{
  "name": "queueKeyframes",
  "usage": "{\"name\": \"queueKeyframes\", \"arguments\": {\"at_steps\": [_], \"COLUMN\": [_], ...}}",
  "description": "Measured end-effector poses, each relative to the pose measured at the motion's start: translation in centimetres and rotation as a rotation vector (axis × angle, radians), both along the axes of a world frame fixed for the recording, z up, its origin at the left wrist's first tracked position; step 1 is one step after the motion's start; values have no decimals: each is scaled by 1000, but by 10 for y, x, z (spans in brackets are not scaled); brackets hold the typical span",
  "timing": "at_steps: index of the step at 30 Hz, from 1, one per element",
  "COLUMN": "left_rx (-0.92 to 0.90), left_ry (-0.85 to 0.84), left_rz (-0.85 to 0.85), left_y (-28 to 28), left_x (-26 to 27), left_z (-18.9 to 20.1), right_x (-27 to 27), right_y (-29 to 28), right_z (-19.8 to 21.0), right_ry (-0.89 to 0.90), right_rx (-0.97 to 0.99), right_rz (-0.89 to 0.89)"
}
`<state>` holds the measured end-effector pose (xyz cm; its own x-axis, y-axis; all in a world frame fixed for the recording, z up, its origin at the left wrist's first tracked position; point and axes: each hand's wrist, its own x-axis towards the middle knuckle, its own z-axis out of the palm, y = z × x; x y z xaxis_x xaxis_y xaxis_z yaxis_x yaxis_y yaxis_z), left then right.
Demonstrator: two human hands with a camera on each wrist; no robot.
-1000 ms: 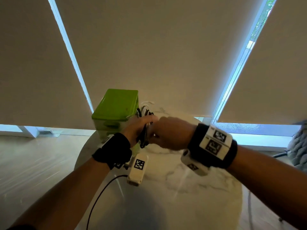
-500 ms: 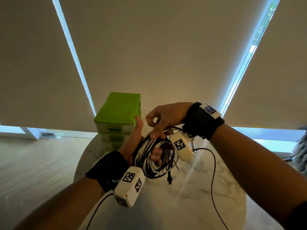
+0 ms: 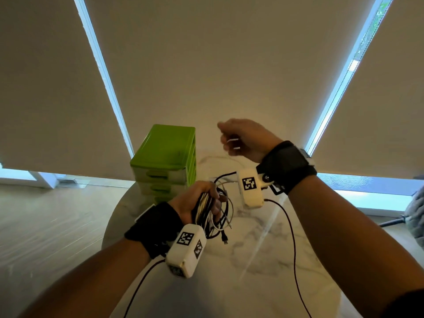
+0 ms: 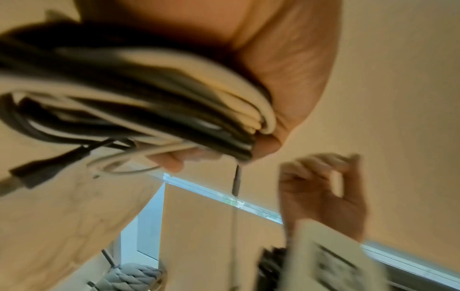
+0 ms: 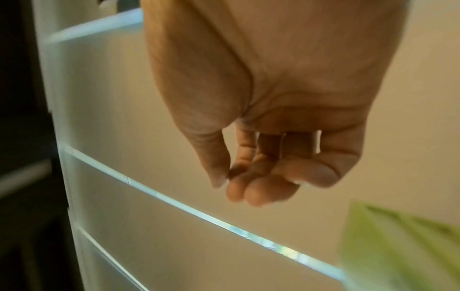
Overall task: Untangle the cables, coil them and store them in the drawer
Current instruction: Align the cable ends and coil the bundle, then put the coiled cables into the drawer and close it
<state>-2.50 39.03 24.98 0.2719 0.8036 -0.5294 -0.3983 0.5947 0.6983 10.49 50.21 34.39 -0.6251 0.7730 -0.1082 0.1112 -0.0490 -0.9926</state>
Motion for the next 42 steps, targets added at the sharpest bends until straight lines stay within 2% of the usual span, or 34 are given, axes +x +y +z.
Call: {"name": "queueKeyframes", "arguments": {"at_steps": [2,3,6,8,12,14,15,17,21,23,32,34,38,42], "left_rx": [-44,-55,-74,-59,8,41,52,63,87,100,191,205,230,216], "left_ry": [6,5,-27,-53,-87,-91,-101,-168,-285,-330,-263,-303,-380,-428], "left_rz": [34,48,134,168,49,-14,-34,-74,-158,-204,-390,-391,-380,-387], "left_y": [1,2,6,11,11,11,10,7,1,-2,-9,-10,-7,-4], "left_x": [-1,-2,-11,-21,-30,-28,-27,-27,-35,-38,-41,-41,-39,-39], "left_z": [-8,-12,-19,-19,-6,-1,0,1,4,5,11,16,22,18], "right_x": [-1,0,9,15,13,6,4,5,11,17,15,13,6,5], "right_y": [-4,-6,-13,-13,-15,-21,-21,-19,-22,-25,-34,-42,-58,-72], "right_z": [14,20,29,25,-18,-38,-43,-42,-40,-39,-46,-55,-83,-104], "right_ry": [159,180,84,-137,-915,-1052,-1036,-977,-780,-702,-542,-375,7,282], "right_rx": [-72,-69,43,206,633,840,899,895,617,547,513,449,277,87], "right_rz": [-35,-27,77,179,436,459,448,436,548,572,618,542,254,149]}}
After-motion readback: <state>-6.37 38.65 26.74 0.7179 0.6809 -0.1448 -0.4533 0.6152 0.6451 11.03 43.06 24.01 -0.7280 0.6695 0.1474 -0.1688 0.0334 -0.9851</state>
